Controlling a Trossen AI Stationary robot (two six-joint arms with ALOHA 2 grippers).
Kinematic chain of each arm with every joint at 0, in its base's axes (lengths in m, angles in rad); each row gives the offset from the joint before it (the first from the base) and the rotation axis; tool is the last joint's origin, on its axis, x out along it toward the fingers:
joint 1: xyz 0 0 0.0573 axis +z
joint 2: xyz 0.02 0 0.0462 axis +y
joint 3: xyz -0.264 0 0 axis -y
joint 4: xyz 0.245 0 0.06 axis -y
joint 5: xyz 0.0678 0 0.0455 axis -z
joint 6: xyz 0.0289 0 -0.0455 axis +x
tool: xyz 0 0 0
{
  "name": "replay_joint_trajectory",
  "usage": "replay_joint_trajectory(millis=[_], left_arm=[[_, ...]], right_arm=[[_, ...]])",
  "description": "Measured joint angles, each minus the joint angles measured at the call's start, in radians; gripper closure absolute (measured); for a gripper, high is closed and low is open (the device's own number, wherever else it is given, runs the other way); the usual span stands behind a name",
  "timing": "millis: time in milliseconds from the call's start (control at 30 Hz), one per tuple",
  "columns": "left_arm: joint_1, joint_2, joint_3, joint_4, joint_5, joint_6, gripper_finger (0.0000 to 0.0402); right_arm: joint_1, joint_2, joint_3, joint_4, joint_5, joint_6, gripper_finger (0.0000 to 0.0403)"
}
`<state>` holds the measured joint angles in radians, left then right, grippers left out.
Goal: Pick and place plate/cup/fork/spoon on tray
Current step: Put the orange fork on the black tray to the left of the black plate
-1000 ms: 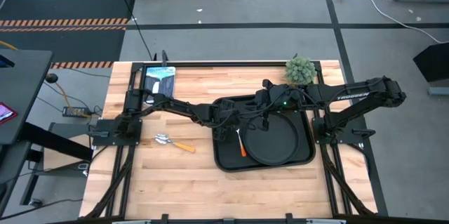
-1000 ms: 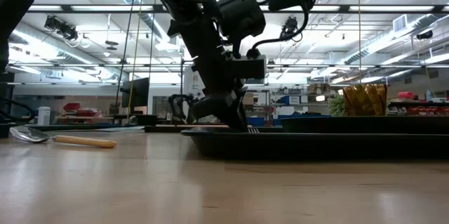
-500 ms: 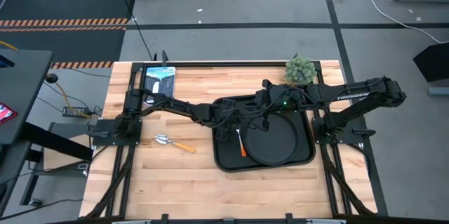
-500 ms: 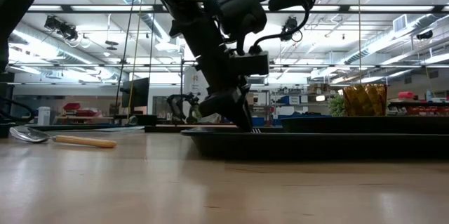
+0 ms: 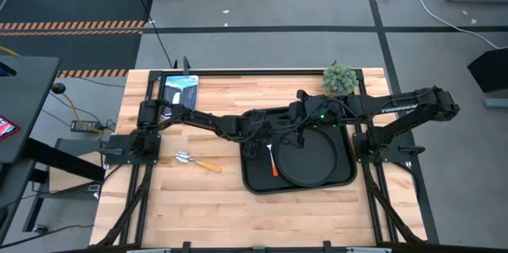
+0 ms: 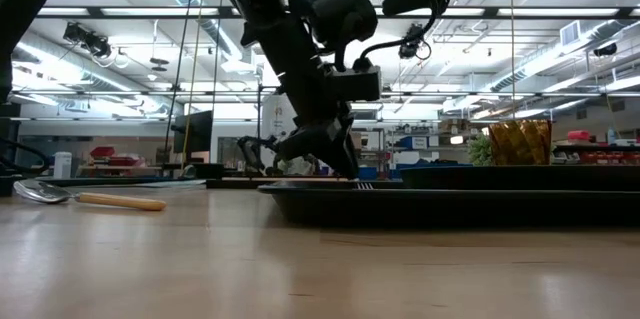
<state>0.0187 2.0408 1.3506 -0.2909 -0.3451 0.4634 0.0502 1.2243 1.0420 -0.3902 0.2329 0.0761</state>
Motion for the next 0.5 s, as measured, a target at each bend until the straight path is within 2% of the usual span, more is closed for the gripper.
replay_joint_trajectory(millis=[500], left_arm=[[0.012, 0.028, 0.001, 0.041, 0.017, -0.007, 0.0313]], right_arm=[[0.0, 0.0, 0.0, 0.0, 0.0, 0.0, 0.0328]])
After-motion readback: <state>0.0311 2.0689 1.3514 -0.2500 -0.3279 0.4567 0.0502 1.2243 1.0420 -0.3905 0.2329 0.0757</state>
